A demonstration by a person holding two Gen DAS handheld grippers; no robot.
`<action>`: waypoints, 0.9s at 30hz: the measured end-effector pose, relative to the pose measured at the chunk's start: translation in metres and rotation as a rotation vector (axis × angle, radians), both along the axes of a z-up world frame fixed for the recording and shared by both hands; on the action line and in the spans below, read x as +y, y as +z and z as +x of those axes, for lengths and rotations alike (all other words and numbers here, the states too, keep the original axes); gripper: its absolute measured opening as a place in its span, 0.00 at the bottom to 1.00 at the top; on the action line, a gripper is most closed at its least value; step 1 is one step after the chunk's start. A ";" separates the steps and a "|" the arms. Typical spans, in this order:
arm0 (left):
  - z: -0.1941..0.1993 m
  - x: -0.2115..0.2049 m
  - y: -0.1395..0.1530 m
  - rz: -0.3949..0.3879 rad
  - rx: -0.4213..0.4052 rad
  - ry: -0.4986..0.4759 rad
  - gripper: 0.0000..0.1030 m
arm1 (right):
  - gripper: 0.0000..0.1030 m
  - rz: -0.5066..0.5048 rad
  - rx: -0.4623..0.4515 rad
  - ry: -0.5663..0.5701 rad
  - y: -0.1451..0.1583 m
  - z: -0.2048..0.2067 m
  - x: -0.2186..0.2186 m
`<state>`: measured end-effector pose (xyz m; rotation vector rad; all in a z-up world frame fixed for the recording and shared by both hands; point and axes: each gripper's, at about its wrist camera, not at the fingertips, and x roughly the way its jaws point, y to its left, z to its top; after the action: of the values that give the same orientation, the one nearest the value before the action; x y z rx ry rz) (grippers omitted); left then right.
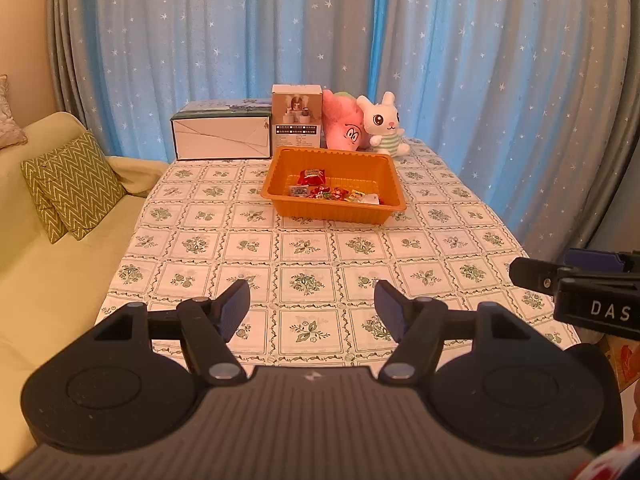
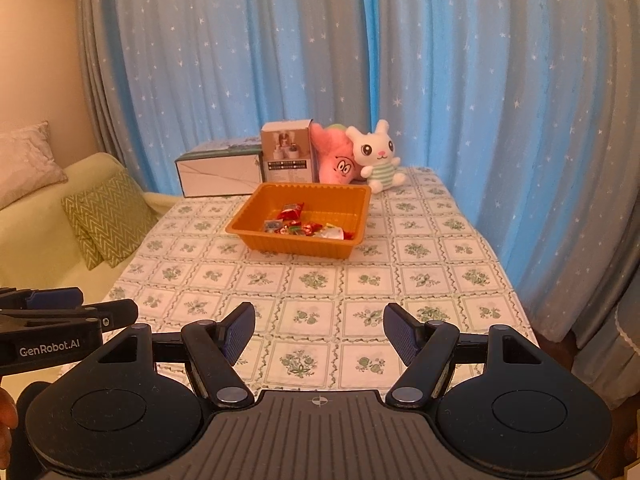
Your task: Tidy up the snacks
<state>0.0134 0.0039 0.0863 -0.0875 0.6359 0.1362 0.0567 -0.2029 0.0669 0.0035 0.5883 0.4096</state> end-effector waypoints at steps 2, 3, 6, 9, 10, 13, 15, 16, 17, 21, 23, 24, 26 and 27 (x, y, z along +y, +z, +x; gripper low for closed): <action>-0.003 -0.001 0.000 -0.005 0.000 0.001 0.65 | 0.69 -0.008 -0.007 0.009 0.001 -0.005 0.001; -0.004 -0.002 0.000 -0.005 0.000 -0.002 0.65 | 0.69 -0.013 -0.013 0.011 0.001 -0.009 0.001; -0.007 -0.007 0.001 0.000 -0.002 -0.012 0.65 | 0.69 -0.020 -0.017 0.009 0.000 -0.014 0.001; -0.009 -0.012 0.002 -0.001 -0.006 -0.022 0.65 | 0.69 -0.014 -0.010 0.000 -0.003 -0.016 -0.003; -0.009 -0.013 0.002 -0.002 -0.008 -0.025 0.65 | 0.69 -0.012 -0.007 -0.002 -0.003 -0.016 -0.003; -0.009 -0.017 0.003 -0.004 -0.012 -0.036 0.65 | 0.69 -0.010 -0.006 -0.007 -0.003 -0.017 -0.007; -0.009 -0.018 0.002 -0.007 -0.010 -0.042 0.65 | 0.69 -0.009 -0.006 -0.014 -0.003 -0.018 -0.009; -0.008 -0.019 0.001 -0.011 -0.009 -0.043 0.65 | 0.69 -0.006 -0.005 -0.017 -0.004 -0.017 -0.009; -0.008 -0.019 0.000 -0.013 -0.007 -0.044 0.65 | 0.69 -0.005 -0.005 -0.021 -0.004 -0.017 -0.010; -0.008 -0.017 -0.003 -0.014 -0.001 -0.036 0.65 | 0.69 0.002 -0.001 -0.026 -0.005 -0.016 -0.011; -0.008 -0.015 -0.004 -0.016 0.000 -0.032 0.65 | 0.69 -0.001 0.000 -0.025 -0.006 -0.016 -0.009; -0.008 -0.015 -0.004 -0.016 0.002 -0.031 0.65 | 0.69 0.000 0.002 -0.024 -0.007 -0.016 -0.009; -0.008 -0.014 -0.005 -0.019 0.005 -0.031 0.65 | 0.69 0.000 0.002 -0.022 -0.007 -0.017 -0.009; -0.009 -0.015 -0.005 -0.018 0.005 -0.032 0.65 | 0.69 -0.001 0.000 -0.021 -0.007 -0.017 -0.009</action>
<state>0.0049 -0.0107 0.0809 -0.0940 0.6435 0.1002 0.0393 -0.2117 0.0595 0.0087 0.5880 0.3885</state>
